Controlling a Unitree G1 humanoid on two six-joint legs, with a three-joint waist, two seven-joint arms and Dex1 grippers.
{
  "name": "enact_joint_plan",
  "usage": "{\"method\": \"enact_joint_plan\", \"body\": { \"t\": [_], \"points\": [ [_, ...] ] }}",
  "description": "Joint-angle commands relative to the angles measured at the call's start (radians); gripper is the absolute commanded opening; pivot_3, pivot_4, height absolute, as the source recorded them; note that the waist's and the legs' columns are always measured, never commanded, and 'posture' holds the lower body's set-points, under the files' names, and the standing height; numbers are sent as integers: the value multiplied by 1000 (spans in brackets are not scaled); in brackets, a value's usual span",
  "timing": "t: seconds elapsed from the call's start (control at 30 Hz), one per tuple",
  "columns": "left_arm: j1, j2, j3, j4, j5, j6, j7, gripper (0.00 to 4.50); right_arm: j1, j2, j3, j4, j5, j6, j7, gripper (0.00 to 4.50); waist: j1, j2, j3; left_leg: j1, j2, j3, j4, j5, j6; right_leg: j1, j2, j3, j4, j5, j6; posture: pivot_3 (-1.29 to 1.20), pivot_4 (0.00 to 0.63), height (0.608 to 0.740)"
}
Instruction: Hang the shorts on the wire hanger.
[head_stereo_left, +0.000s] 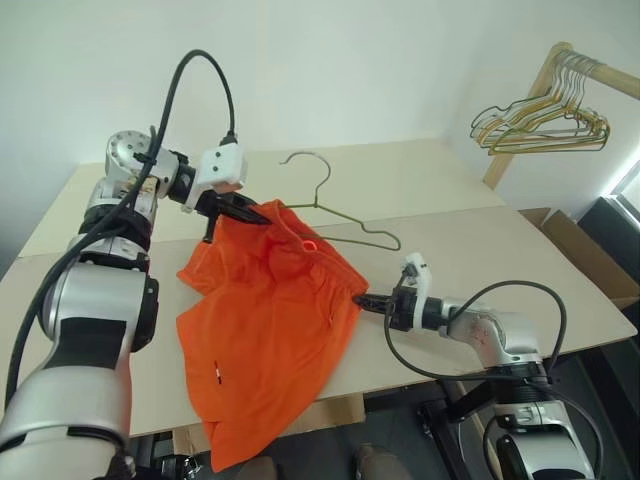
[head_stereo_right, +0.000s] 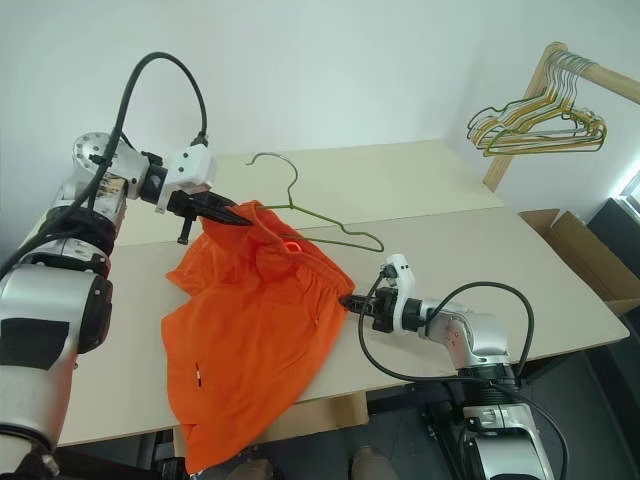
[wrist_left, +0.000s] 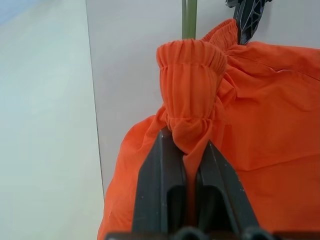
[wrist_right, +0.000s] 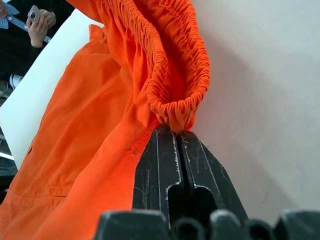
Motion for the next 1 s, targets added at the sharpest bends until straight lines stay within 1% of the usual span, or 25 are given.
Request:
{"method": "enact_joint_plan", "body": {
  "t": [0.03, 0.2, 0.27, 0.37, 0.53, 0.67, 0.77, 1.0],
  "points": [
    [-3, 20, 22, -22, -10, -13, -3, 0, -29, 6, -13, -8, 18, -8, 1, 49, 0, 0, 0, 0, 0, 0, 0, 0, 0, 0, 0, 0, 0, 0, 0, -2, 0, 740],
    [8, 45, 6, -40, -31, -9, -3, 0, -22, -3, -7, -11, -10, -54, -5, 49, 0, 0, 0, 0, 0, 0, 0, 0, 0, 0, 0, 0, 4, 0, 0, 10, 0, 740],
    [18, 67, -18, -58, -56, -6, -3, 0, -25, -23, -15, 1, -27, -70, -14, 49, 1, 0, 0, 0, 0, 0, 0, 0, 0, -1, 0, 0, 4, 0, 0, 12, 0, 740],
    [34, 102, -61, -92, -101, 0, -3, 0, -39, -62, -37, 32, -27, -87, 11, 49, 1, 0, 0, 0, 0, 0, 0, 0, 0, 0, 0, 0, 5, 0, 0, 19, 0, 740],
    [63, 163, -140, -149, -210, 36, -3, 0, -111, -114, -70, 157, -28, -96, 29, 49, 2, 0, 0, 0, 0, 0, 0, 0, 0, 0, 0, 0, 5, 0, 0, 29, 0, 740],
    [78, 198, -195, -195, -296, 74, -3, 0, -131, -126, -65, 188, -42, -120, 38, 49, 2, 0, 0, 0, 0, 0, 0, 0, 0, -1, 0, 0, 5, 0, 0, 30, 0, 740],
    [85, 224, -237, -202, -296, 58, -3, 0, -132, -132, -65, 193, -47, -132, 43, 49, 3, 0, 0, 0, 0, 0, 0, 0, 0, -1, 0, 0, 5, 0, 0, 33, 0, 740],
    [82, 221, -224, -136, -186, 10, -3, 0, -111, -172, -43, 144, -82, -187, 64, 49, 12, 0, 0, 0, 0, 0, 0, 0, 0, 0, 0, 0, 5, 0, 0, 40, 0, 740]
  ]
}}
